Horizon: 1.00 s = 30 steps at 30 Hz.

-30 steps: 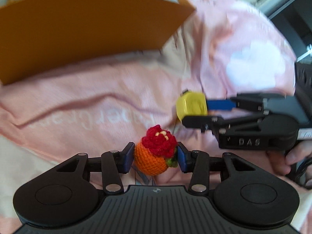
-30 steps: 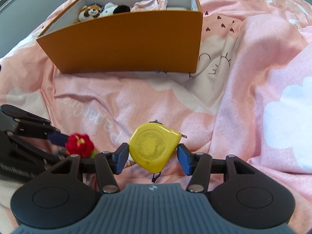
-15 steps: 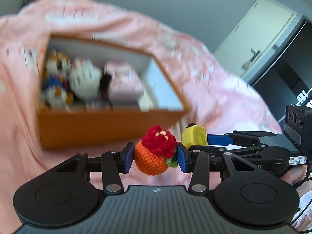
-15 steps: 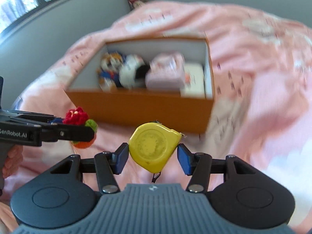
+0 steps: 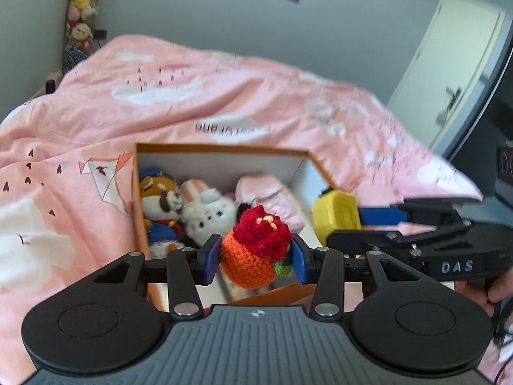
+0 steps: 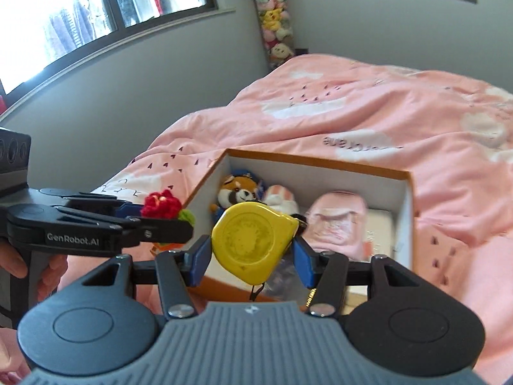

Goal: Organize objects
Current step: 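Lift and carry the tape measure and crochet flower over the orange box, then lower both items into the orange box and open both grippers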

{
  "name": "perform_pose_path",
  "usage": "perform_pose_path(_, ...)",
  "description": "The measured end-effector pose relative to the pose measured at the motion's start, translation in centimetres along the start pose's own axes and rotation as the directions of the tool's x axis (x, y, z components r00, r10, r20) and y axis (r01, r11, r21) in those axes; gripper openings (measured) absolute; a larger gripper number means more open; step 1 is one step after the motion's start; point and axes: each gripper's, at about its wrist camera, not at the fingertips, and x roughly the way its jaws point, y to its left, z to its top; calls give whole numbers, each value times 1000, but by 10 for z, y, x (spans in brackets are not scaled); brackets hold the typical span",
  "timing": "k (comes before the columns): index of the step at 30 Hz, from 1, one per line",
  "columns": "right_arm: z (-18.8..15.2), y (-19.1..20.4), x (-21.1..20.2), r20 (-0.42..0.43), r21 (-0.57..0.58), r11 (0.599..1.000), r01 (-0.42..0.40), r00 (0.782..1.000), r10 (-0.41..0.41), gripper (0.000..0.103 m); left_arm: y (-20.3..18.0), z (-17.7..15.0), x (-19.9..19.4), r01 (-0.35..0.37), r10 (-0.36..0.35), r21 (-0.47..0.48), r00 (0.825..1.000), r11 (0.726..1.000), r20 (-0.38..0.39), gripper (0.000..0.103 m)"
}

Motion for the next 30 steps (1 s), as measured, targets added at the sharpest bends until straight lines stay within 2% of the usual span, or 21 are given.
perform_pose_path(6, 9, -4, 57, -106, 13, 1000, -14, 994, 16, 57, 15, 7, 27, -52, 71, 139, 988, 989, -135, 51)
perform_pose_path(9, 8, -5, 83, -167, 26, 999, -48, 985, 51, 57, 14, 10, 41, -51, 102, 245, 975, 968, -200, 51)
perform_pose_path(12, 5, -3, 105, -225, 3, 998, -57, 973, 56, 57, 10, 9, 55, -45, 154, 379, 953, 924, -262, 51)
perform_pose_path(17, 1, -8, 139, -341, 4, 992, -127, 932, 120, 57, 4, 3, 72, 54, 175, 540, 915, 840, -363, 51)
perform_pose_path(21, -1, -5, 156, -413, -24, 985, -172, 899, 147, 57, 2, 0, 81, 111, 189, 599, 890, 793, -416, 51)
perform_pose_path(26, 1, -1, 171, -463, -63, 972, -226, 870, 172, 57, 3, -1, 87, 134, 216, 643, 874, 754, -435, 51)
perform_pose_path(30, 2, -4, 183, -498, -56, 962, -268, 842, 205, 57, 4, 0, 90, 144, 225, 652, 865, 745, -448, 51)
